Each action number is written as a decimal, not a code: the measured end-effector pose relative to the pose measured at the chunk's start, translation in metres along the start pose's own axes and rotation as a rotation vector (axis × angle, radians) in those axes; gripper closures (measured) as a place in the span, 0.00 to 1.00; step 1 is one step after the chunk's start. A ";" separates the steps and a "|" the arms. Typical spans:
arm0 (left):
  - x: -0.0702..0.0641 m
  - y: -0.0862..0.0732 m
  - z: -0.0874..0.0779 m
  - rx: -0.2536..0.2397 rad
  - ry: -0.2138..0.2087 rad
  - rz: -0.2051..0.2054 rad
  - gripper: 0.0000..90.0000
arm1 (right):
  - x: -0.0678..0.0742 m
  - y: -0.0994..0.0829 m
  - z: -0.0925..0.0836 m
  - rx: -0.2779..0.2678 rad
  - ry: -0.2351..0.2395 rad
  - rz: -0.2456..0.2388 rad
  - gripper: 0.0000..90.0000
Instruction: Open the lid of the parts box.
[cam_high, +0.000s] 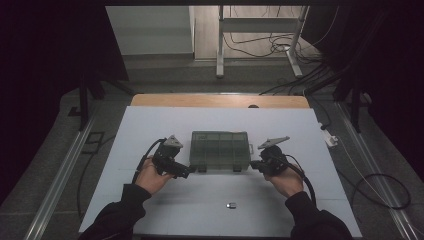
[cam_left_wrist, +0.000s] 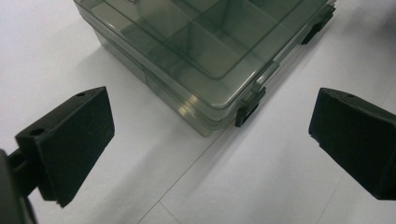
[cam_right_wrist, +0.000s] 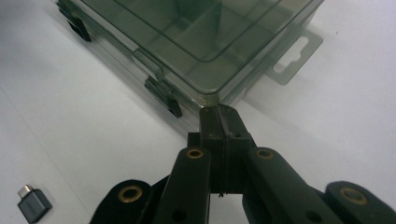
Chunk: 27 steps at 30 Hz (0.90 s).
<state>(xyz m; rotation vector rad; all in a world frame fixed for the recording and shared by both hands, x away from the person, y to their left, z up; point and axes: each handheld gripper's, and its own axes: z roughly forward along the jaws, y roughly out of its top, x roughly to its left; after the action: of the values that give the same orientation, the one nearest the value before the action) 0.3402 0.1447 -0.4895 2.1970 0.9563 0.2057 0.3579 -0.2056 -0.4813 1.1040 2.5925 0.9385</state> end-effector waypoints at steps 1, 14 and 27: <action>0.000 0.000 0.000 -0.001 -0.001 -0.003 0.01 | 0.000 0.000 -0.001 -0.007 -0.002 -0.002 0.99; 0.003 0.000 -0.001 -0.015 -0.029 -0.021 0.00 | 0.002 0.005 -0.013 -0.104 0.005 0.008 0.99; 0.002 0.002 0.000 -0.023 -0.044 -0.015 0.00 | -0.001 0.013 -0.019 -0.149 0.019 0.028 0.99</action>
<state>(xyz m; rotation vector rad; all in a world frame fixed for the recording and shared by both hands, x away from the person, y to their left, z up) 0.3425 0.1452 -0.4881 2.1646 0.9411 0.1599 0.3588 -0.2087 -0.4586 1.0990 2.4807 1.1335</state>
